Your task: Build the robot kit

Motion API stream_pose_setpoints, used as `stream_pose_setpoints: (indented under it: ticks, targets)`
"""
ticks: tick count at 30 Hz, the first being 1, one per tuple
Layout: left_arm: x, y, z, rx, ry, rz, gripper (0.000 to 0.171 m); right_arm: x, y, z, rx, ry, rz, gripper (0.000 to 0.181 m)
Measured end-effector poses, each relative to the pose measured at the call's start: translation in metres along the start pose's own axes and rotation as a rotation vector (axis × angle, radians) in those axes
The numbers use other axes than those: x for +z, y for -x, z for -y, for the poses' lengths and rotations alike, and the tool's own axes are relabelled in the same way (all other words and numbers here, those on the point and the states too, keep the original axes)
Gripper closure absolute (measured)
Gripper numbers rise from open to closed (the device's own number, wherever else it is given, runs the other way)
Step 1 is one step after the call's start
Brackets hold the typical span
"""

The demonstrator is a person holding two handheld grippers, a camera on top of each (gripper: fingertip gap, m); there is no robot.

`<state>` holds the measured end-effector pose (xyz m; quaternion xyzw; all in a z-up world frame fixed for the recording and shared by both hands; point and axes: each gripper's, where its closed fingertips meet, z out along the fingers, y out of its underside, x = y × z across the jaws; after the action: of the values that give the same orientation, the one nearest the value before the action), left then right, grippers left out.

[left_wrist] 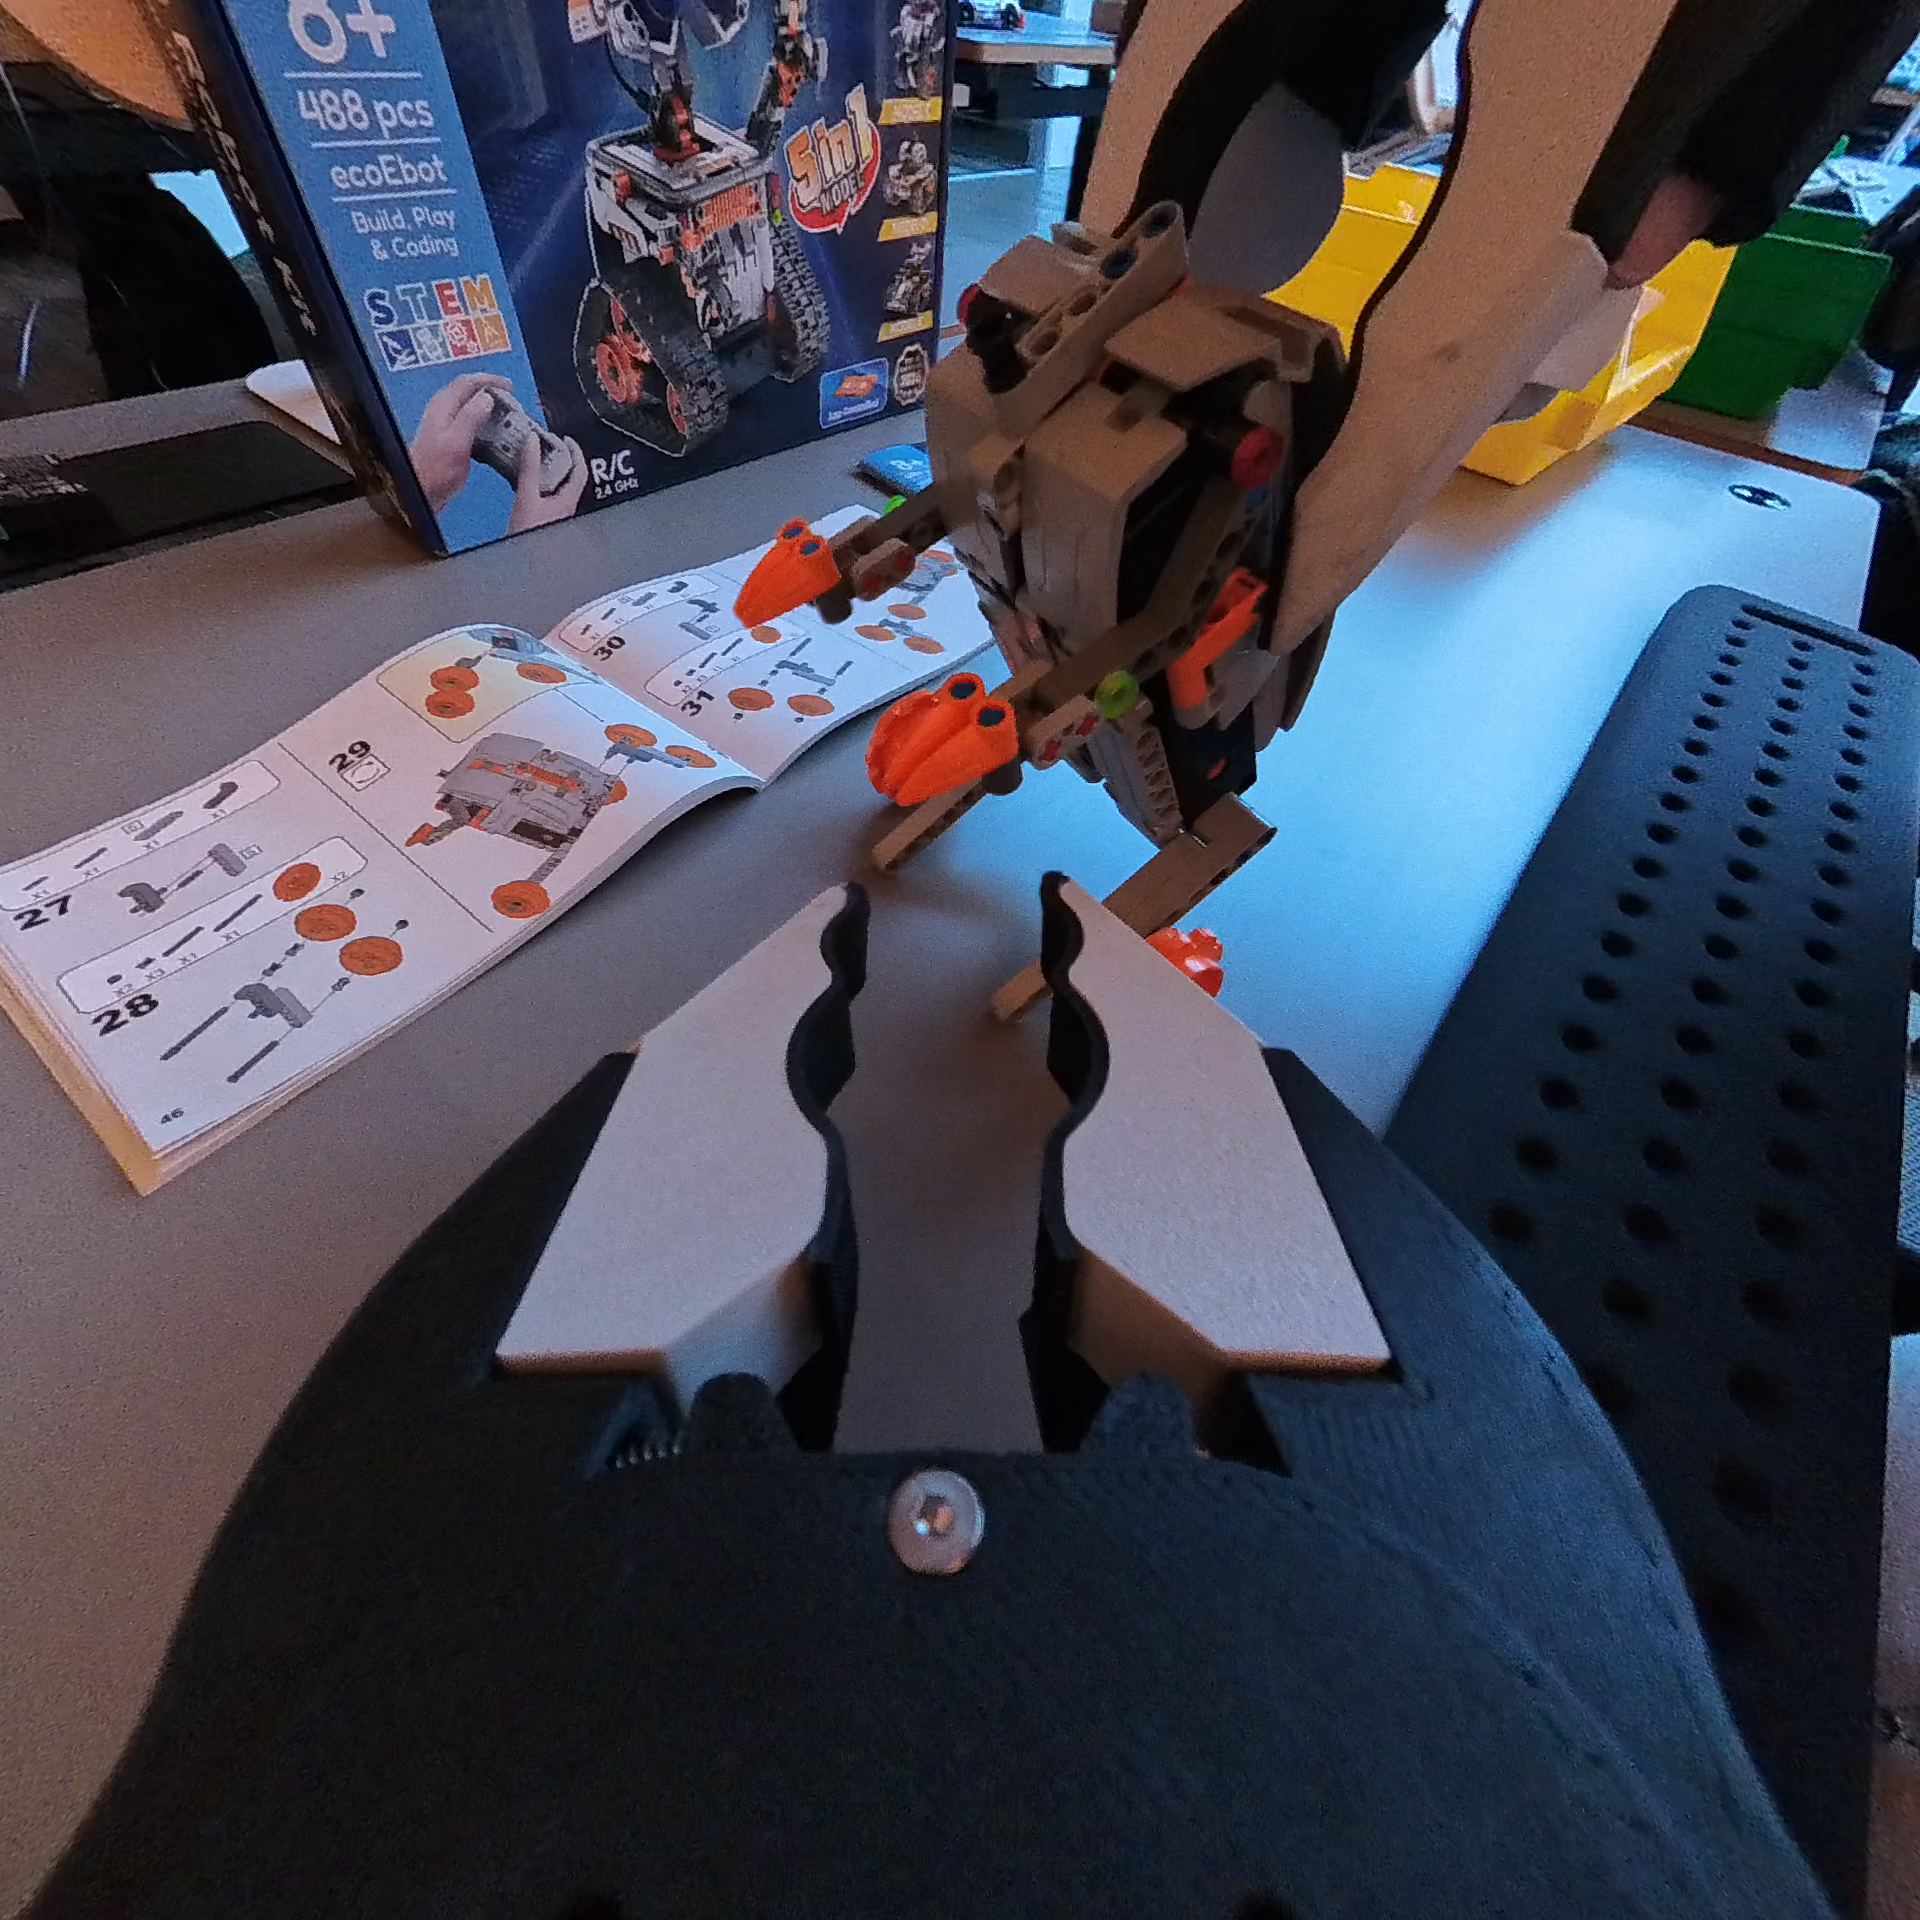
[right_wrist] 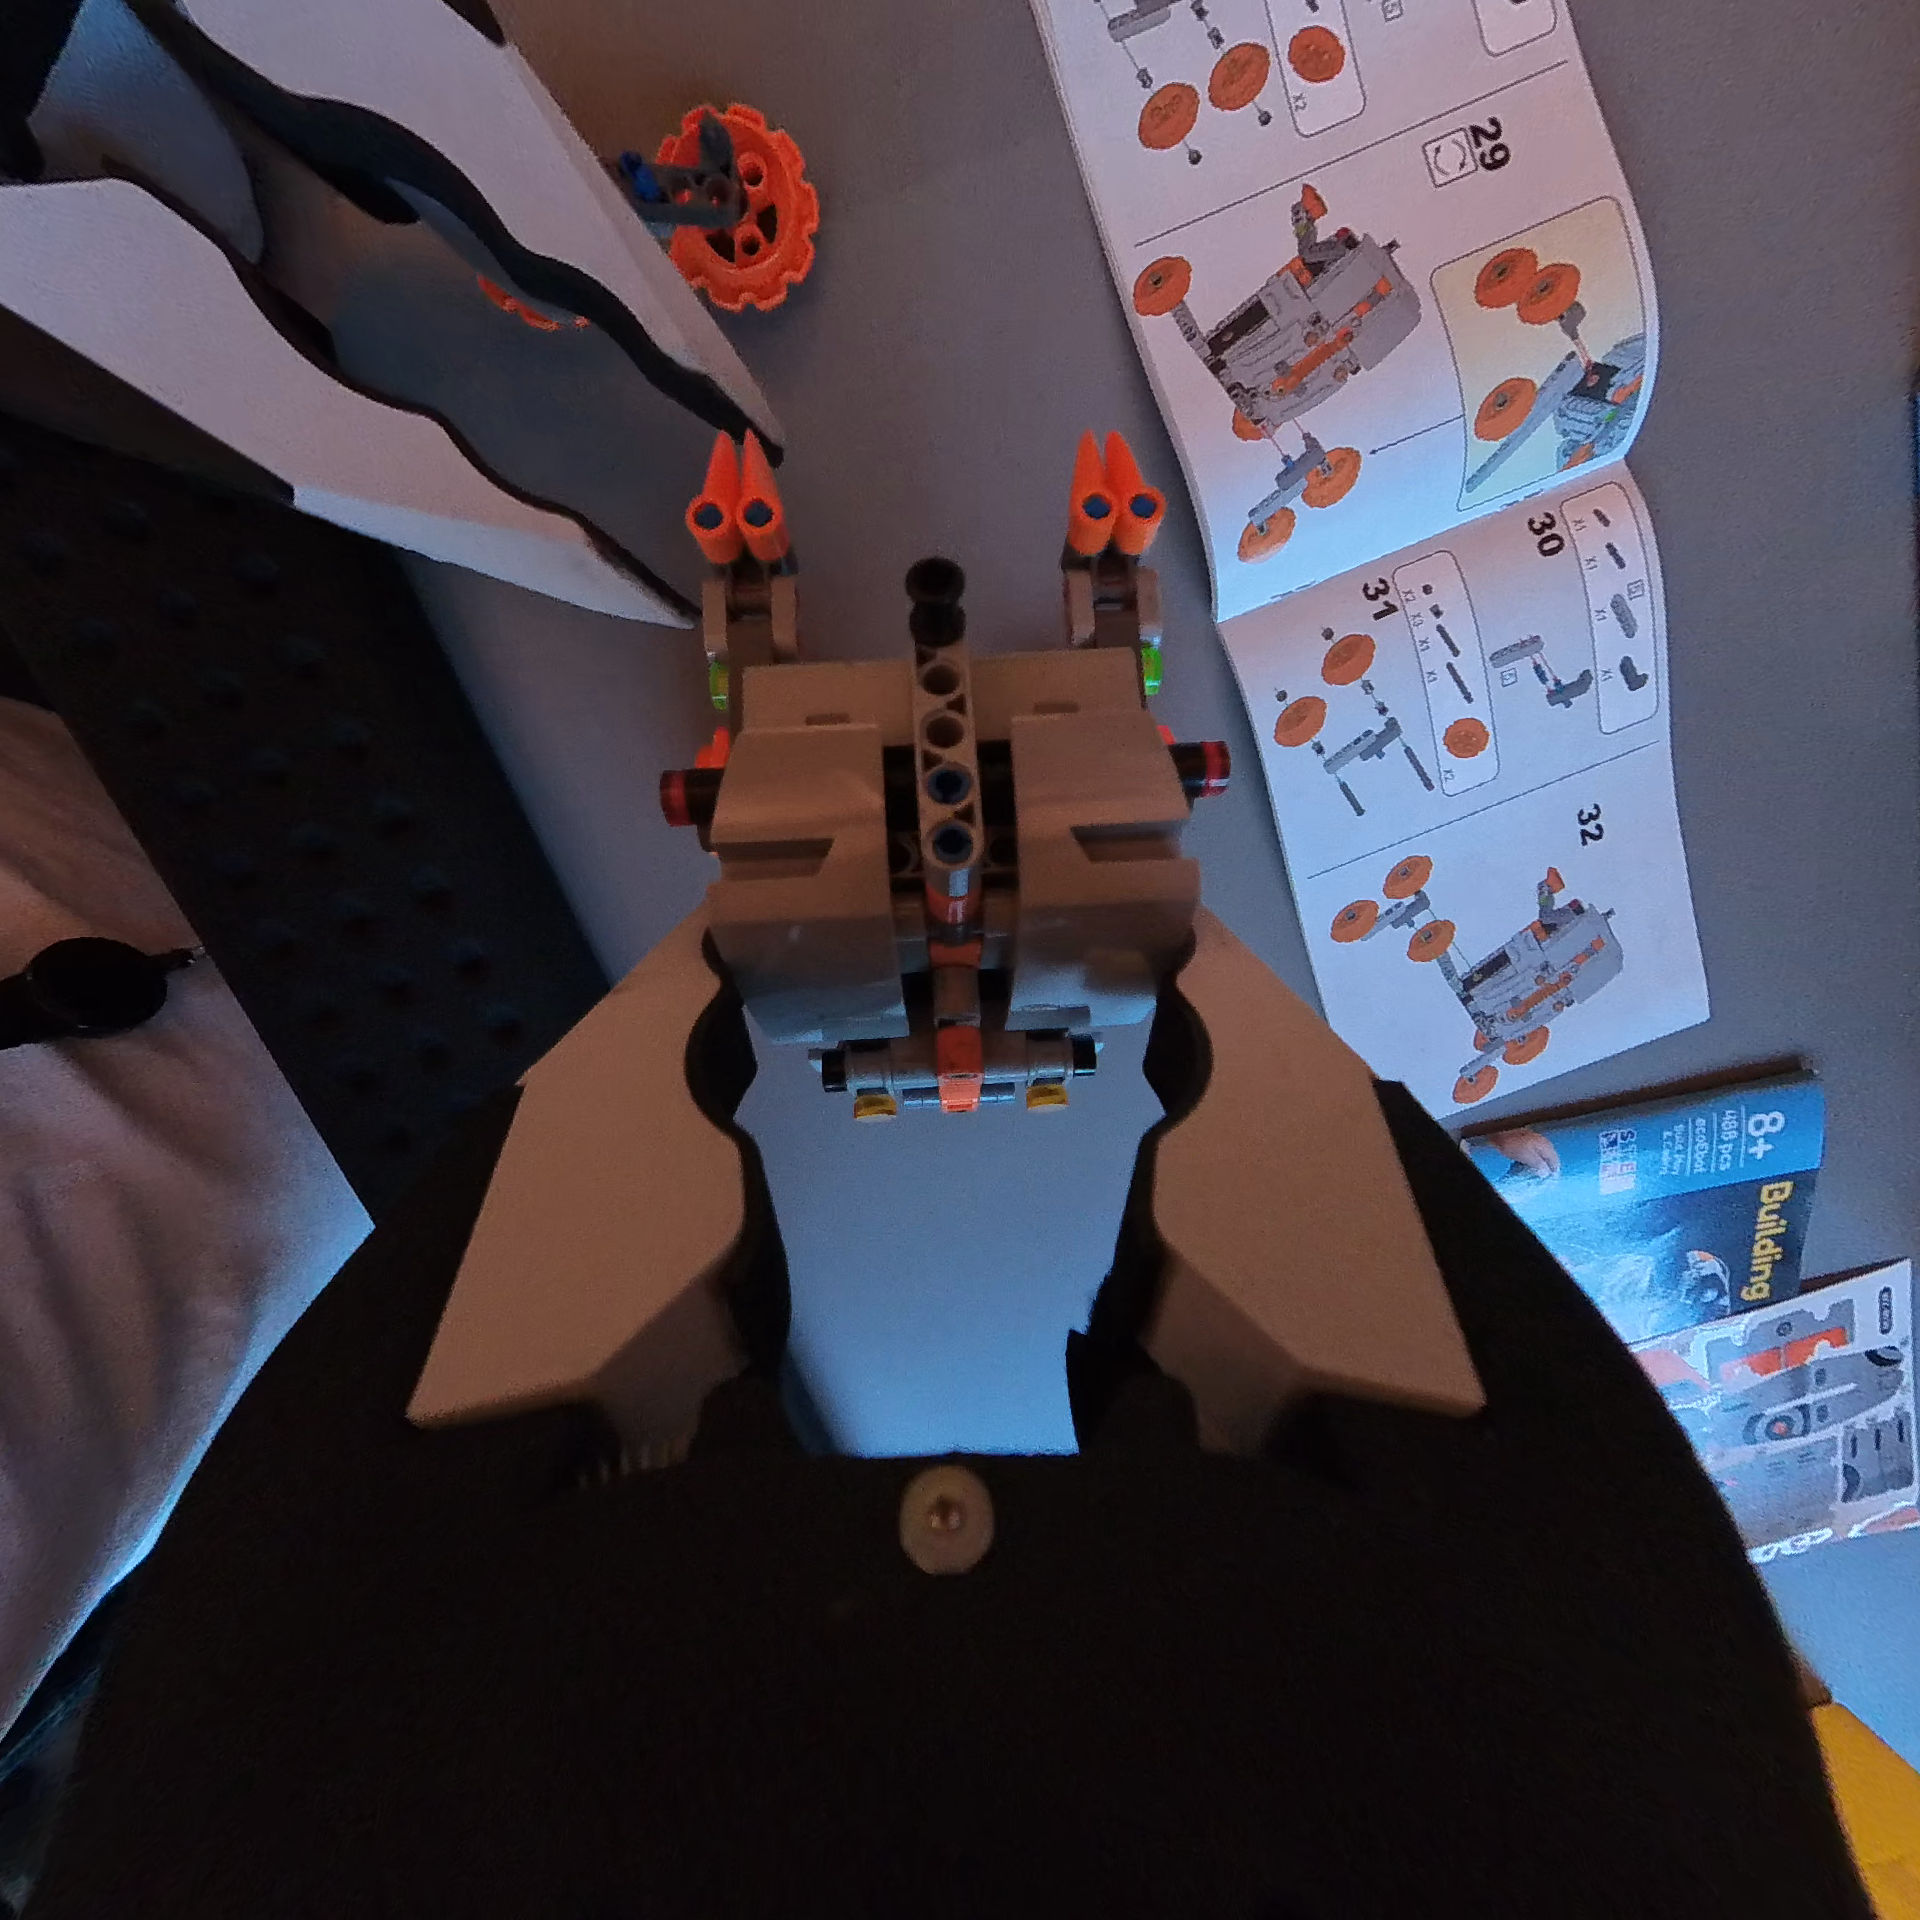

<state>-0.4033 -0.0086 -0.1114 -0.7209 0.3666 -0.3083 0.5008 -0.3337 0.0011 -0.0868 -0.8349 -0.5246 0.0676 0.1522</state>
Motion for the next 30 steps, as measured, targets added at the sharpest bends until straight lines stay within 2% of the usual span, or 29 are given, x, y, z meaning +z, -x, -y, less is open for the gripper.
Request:
stream_pose_setpoints:
  ticks: [6, 9, 12, 27, 30]
  targets:
    - [0.006, -0.007, -0.01, 0.038, 0.065, -0.032, 0.139, 0.001, 0.0, 0.0, 0.012, 0.0, 0.006, 0.105]
    - [0.017, -0.003, -0.031, 0.046, 0.199, -0.017, 0.144, 0.0, 0.001, 0.0, 0.015, 0.0, 0.005, 0.105]
    - [0.026, -0.003, -0.048, 0.043, 0.313, -0.02, 0.158, 0.001, 0.001, 0.0, 0.017, -0.001, 0.005, 0.105]
    - [0.035, -0.005, -0.055, 0.017, 0.341, -0.05, 0.168, 0.003, 0.006, 0.006, 0.021, -0.009, 0.007, 0.105]
    - [0.034, 0.0, -0.054, 0.013, 0.336, -0.01, 0.161, 0.003, 0.006, 0.006, 0.025, -0.007, 0.007, 0.105]
